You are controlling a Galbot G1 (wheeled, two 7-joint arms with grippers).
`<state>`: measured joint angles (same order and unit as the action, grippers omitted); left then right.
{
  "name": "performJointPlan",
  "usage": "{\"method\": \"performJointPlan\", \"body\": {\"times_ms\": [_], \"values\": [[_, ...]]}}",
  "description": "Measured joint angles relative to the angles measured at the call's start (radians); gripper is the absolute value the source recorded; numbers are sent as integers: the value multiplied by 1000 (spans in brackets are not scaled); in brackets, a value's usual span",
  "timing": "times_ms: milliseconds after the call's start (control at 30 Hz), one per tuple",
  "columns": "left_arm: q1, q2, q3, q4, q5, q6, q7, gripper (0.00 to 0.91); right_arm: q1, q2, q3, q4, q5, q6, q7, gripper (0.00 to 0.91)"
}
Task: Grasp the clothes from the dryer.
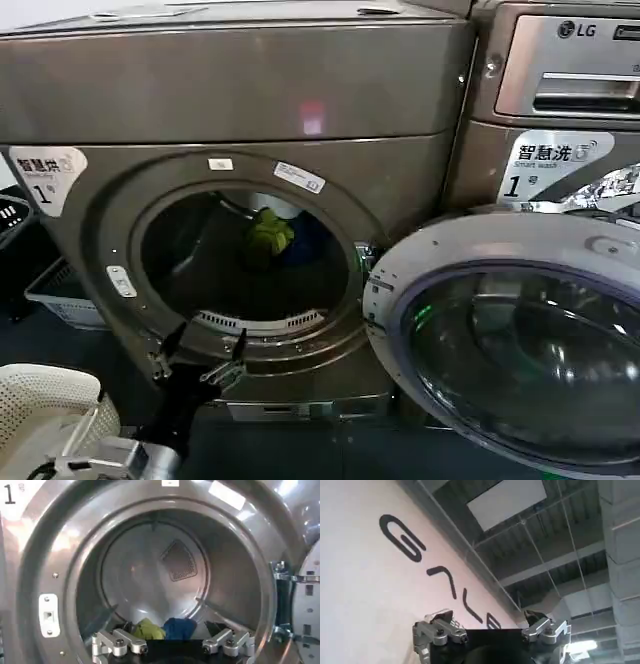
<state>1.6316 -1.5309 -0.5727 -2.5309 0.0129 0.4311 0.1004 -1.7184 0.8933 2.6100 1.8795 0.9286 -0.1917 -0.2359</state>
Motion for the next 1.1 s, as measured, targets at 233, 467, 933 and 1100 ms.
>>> {"method": "performJointPlan", "body": {"times_ms": [233,467,933,1100], "values": [[3,-1,-1,0,0,-1,0,907,0,0,1,1,0,-1,-2,907],[1,-2,-1,-1,0,-2,0,907,-4,0,7,-1,0,-1,-4,907],[-9,0,-1,9,-1,-3,0,907,-6,-1,10,0,0,-3,-8,907],[-8,-1,-1,11,-1,-3,0,907,-7,-1,11,1,0,-3,-10,907]]}}
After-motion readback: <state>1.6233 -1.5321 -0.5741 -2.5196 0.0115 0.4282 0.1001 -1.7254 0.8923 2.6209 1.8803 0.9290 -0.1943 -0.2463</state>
